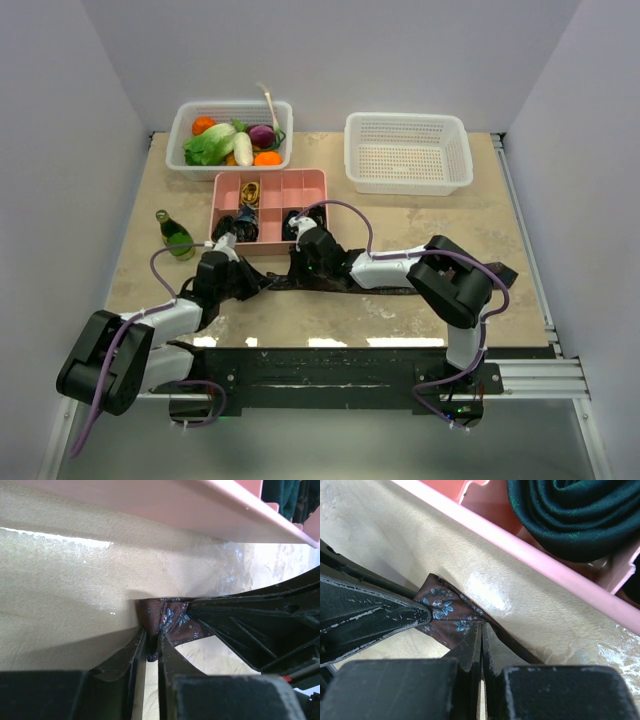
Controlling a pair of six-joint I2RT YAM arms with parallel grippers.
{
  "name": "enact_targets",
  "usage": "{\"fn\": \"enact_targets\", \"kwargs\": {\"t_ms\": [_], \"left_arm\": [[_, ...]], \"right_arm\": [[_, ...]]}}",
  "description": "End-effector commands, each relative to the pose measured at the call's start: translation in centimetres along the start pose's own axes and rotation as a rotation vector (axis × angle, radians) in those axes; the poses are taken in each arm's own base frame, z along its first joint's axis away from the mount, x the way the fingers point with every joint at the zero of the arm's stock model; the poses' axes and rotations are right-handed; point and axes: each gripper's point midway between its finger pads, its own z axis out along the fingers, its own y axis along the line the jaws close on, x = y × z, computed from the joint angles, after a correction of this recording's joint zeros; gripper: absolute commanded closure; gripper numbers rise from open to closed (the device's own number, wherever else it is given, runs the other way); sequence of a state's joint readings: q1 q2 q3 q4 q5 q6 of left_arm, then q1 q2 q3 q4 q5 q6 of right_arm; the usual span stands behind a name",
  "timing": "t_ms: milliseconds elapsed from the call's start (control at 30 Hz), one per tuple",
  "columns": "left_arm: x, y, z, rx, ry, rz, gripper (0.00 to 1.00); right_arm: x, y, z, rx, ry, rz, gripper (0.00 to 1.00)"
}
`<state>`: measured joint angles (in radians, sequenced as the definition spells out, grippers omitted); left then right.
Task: Roll the ties
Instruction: Roll the tie at the center of the board.
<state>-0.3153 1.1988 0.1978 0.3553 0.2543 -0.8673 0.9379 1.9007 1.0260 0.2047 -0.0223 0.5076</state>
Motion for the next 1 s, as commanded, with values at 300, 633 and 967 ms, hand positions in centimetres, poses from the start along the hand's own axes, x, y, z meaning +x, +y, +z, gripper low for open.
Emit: {"fn": "enact_targets", "kwargs": {"t_ms": [300, 633, 967], "left_arm": [[-2.4, -1.8, -0.3, 0.021, -0.051, 0.074, 1.0], [-3.1, -1.2, -0.8, -0.037, -0.074, 0.099, 1.0], [-5.2, -1.8, -1.6, -0.089, -0.119, 0.18, 1.0]], "right_arm": [[-0.9, 0.9, -1.1, -0.013, -0.011, -0.014, 1.0], [-1.7, 1.5, -1.2, -0.033, -0.034, -0.008, 1.0], [-2.1, 2.8, -1.0, -0.093, -0.045, 0.019, 1.0]]}}
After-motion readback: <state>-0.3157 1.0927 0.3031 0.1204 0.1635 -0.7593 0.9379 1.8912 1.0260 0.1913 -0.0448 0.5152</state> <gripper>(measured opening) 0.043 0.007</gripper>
